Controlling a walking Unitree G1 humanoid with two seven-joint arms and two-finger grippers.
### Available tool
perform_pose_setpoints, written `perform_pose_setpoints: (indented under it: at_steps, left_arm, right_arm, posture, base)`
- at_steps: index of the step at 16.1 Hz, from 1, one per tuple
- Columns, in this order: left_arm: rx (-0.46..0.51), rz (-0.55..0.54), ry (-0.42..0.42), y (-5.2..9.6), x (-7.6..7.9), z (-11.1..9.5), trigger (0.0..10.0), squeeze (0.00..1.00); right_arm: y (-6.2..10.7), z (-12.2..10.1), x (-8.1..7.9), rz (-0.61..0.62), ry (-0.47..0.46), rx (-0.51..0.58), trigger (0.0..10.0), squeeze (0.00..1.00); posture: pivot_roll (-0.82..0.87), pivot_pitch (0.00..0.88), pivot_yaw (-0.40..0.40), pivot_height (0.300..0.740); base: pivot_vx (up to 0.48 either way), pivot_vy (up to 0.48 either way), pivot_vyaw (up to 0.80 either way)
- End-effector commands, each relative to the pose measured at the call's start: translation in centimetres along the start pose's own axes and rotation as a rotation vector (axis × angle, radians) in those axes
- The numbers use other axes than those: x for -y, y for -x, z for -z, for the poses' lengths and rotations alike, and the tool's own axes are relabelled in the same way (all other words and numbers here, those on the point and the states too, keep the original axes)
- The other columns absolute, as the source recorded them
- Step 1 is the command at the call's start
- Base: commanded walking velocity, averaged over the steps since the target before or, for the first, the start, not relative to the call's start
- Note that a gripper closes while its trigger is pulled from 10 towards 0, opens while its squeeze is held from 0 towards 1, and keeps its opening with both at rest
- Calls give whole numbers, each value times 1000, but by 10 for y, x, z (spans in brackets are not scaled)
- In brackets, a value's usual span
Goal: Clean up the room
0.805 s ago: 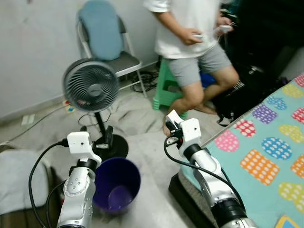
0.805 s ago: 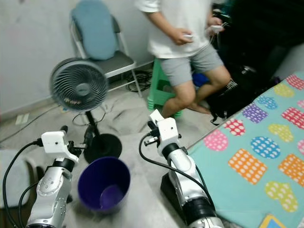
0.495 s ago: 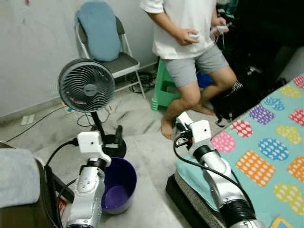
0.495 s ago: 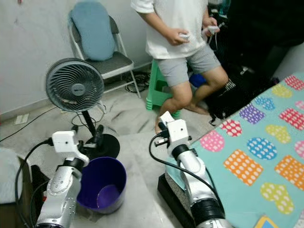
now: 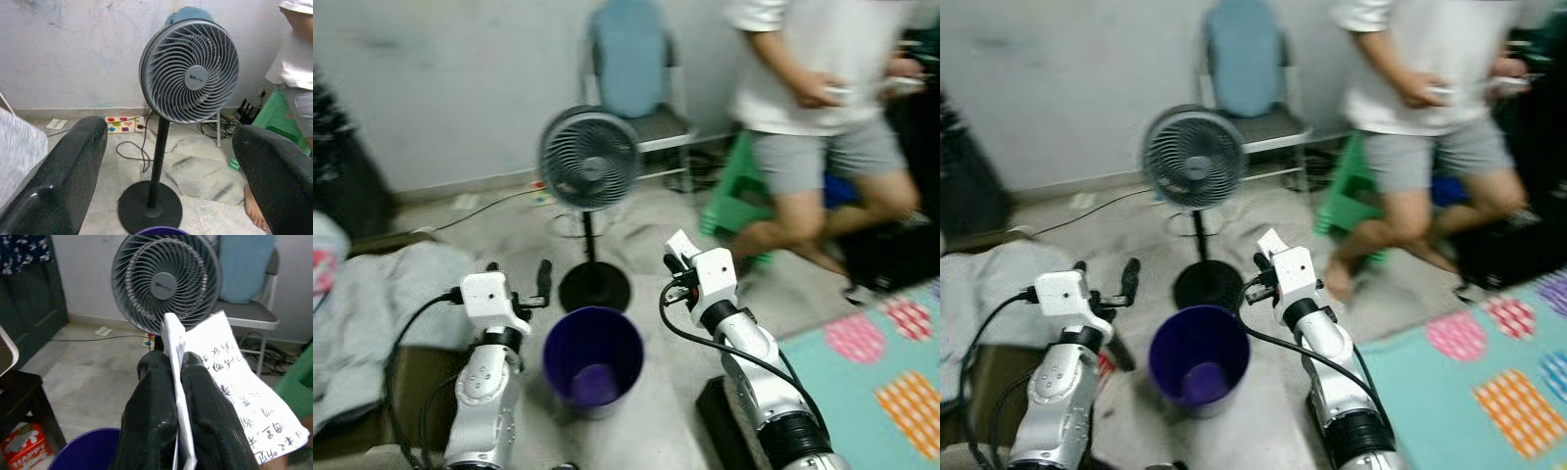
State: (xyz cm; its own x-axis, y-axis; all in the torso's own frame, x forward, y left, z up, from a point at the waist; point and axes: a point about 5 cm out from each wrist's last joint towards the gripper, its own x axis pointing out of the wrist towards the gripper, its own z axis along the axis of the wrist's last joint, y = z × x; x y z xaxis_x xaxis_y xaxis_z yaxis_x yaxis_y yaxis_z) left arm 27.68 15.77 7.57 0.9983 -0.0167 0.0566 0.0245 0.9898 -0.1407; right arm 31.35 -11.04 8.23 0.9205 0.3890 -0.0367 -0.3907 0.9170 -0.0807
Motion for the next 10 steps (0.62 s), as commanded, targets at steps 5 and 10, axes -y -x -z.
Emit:
perform_pose_setpoints:
  at_steps: [5, 10]
  left_arm:
    - [-3, 46, 9, 3, 5, 1, 10000, 0]
    - [2, 56, 14, 3, 7, 0, 10000, 0]
  right_arm:
    - [2, -1, 0, -3, -4, 10, 10000, 0]
    - [2, -1, 2, -2, -2, 4, 10000, 0]
  posture:
    - [59, 32, 4, 740]
    - [57, 31, 0, 740]
  base:
    - [0, 0, 660]
    - [103, 0, 181]
